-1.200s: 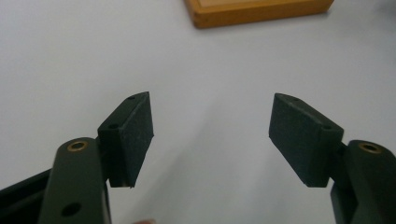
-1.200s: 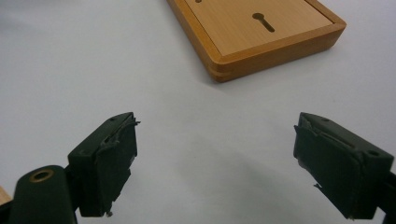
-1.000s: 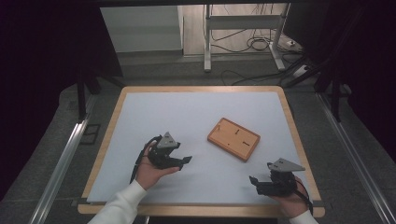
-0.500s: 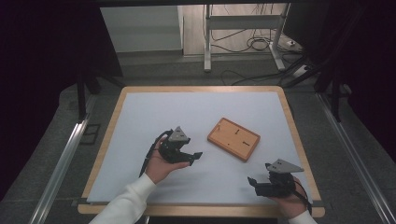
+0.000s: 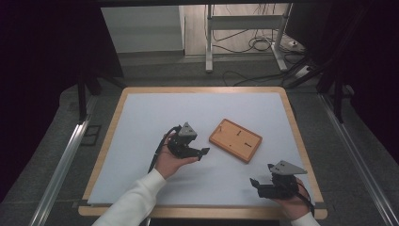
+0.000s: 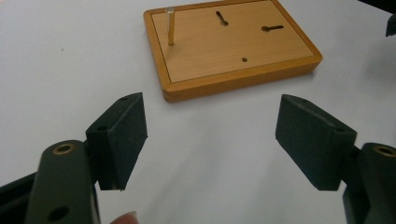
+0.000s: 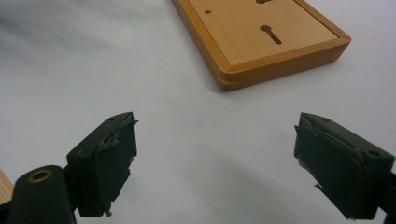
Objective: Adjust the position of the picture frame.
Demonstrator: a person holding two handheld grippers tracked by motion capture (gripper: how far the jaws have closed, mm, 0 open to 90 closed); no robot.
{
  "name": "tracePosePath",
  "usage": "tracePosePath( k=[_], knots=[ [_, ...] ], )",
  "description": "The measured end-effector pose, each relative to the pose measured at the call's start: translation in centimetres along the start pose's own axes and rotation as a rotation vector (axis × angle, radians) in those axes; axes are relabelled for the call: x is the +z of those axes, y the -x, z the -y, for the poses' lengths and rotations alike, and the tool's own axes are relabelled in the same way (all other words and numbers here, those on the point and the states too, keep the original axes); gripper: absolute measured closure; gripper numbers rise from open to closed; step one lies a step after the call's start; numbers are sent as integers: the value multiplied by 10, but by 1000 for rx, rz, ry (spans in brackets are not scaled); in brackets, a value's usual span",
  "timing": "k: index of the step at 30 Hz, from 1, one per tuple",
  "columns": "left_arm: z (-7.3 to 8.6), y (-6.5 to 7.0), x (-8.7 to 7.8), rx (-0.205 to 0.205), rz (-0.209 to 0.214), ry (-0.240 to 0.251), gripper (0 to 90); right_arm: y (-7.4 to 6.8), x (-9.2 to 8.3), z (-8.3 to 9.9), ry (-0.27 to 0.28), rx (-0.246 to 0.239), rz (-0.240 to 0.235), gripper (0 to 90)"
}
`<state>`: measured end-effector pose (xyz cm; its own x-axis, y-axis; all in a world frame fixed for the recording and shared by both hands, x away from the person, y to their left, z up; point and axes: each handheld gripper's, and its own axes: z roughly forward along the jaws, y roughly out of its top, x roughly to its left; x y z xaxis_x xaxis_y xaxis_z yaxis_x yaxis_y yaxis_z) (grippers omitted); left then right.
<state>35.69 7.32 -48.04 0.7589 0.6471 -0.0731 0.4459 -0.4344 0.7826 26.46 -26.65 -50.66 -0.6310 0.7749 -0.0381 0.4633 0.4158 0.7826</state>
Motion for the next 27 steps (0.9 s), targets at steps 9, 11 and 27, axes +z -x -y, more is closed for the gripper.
tracePosePath(
  k=[9,11,27],
  knots=[
    [-17,-6,18,5,-20,13,251,-2,0,0,11,-17,-10,131],
    [-20,-6,24,9,-20,8,251,-2,-1,0,10,-15,-10,130],
    [-37,-18,77,2,-45,-41,330,0,1,1,-8,-21,-2,129]
  ],
)
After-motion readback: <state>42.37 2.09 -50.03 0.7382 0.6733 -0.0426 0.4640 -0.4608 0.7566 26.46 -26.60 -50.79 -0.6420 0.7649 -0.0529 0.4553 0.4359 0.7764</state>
